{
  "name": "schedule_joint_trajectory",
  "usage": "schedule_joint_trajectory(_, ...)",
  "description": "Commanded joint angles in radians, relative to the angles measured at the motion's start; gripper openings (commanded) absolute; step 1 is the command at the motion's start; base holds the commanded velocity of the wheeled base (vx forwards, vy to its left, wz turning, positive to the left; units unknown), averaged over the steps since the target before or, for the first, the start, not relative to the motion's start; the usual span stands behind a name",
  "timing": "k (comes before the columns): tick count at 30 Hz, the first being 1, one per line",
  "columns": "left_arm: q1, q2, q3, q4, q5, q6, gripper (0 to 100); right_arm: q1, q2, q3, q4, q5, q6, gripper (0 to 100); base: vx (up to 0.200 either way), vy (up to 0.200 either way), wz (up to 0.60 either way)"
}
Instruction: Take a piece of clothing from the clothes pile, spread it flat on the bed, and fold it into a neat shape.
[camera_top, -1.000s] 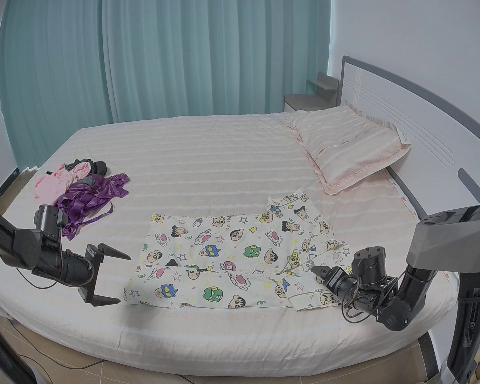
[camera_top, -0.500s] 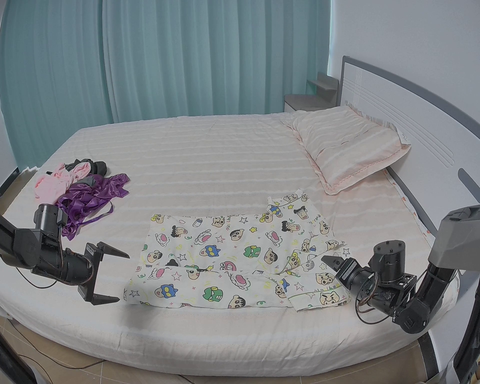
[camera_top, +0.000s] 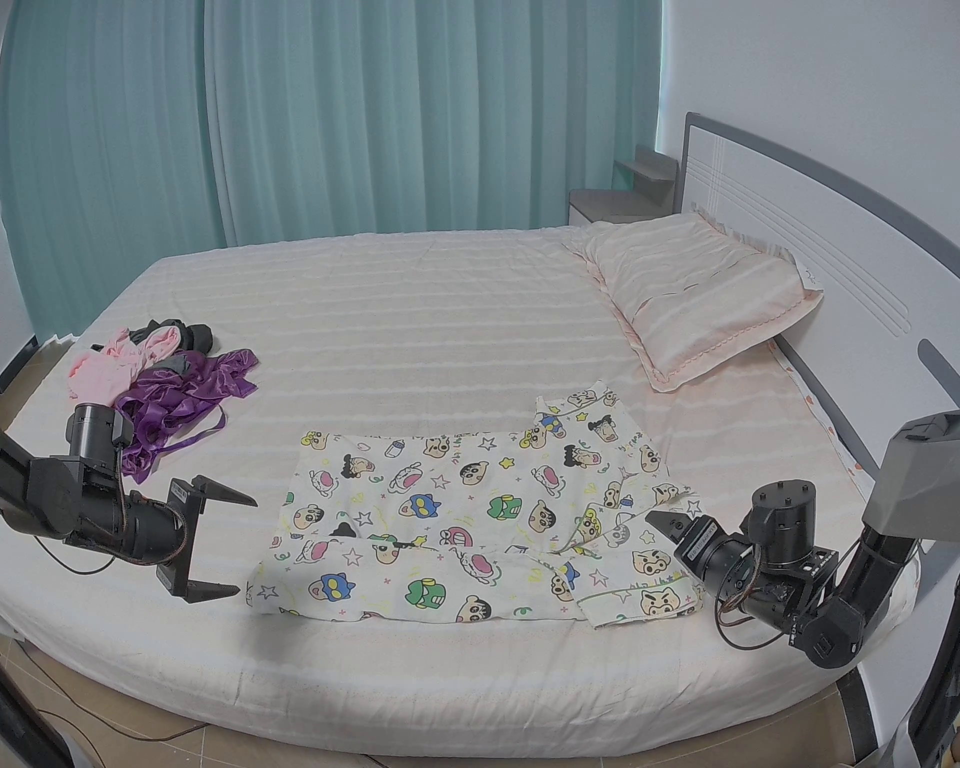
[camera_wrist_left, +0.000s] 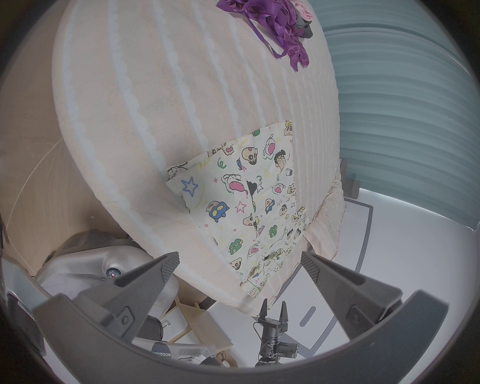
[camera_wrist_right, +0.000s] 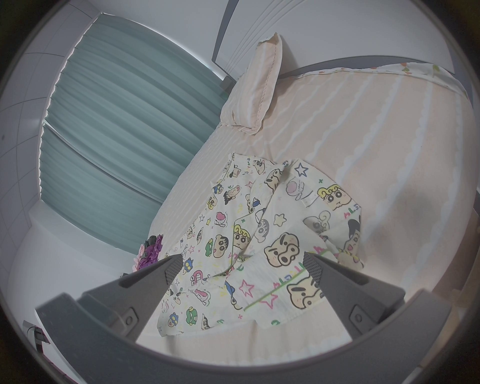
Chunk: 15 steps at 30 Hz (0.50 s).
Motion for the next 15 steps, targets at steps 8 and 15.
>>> schedule_joint_trajectory(8,0.001,-0.004,-0.001,-0.001,0.002,0.007,100,0.001,-0.025,0.022,-0.001,0.002,-0.010,100,0.025,0.000,0.00)
schedule_joint_trajectory(15,0.001,0.001,-0.001,-0.003,0.010,-0.001,100,0.001,-0.024,0.022,-0.001,0.002,-0.010,100,0.000,0.000,0.00)
